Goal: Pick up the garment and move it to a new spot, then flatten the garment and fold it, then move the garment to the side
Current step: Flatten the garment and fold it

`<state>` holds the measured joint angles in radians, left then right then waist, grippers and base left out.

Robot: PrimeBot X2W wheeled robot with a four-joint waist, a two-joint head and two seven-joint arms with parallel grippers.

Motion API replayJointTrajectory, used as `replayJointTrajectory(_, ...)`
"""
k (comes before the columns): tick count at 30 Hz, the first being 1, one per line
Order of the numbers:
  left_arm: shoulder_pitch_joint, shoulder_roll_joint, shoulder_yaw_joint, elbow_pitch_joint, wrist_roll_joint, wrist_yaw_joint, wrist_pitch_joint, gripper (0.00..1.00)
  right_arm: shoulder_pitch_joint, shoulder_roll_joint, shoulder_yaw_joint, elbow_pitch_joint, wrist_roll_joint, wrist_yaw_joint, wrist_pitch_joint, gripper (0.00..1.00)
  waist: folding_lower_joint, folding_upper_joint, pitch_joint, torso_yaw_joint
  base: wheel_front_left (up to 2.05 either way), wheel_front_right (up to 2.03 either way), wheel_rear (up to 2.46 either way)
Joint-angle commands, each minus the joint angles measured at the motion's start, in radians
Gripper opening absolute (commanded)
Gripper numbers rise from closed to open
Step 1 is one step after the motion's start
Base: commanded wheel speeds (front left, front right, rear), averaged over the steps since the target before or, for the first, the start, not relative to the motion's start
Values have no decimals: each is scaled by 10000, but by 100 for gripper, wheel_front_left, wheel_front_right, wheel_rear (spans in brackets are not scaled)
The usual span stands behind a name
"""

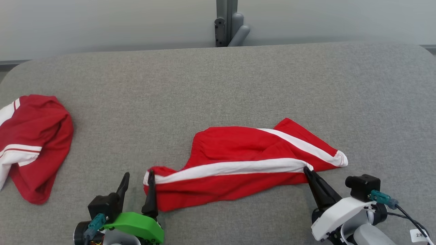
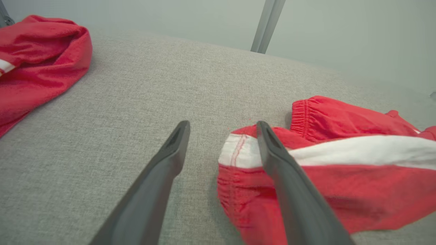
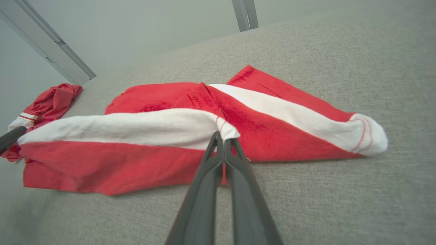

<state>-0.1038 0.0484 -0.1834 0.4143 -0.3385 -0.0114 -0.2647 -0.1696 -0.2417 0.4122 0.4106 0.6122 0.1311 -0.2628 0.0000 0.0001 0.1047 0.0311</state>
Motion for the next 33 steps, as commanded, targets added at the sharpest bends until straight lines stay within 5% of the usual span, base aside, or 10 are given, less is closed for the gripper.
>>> replayJointTrajectory(1, 35, 38, -17, 93, -150, -96, 6, 100, 115, -135, -33, 81, -147, -7, -28, 0, 0, -1, 2, -53, 0, 0, 0)
replayJointTrajectory(17, 287, 38, -602, 452, -1775, -1123, 6, 100, 215, -52, -169, 483, -377, -7, -28, 0, 0, -1, -94, 153, 0, 0, 0)
replayJointTrajectory(33, 251, 380, -1926, 939, -4312, -1200, 6, 100, 354, -30, -208, 580, -431, -7, -28, 0, 0, -1, -359, 190, 0, 0, 0)
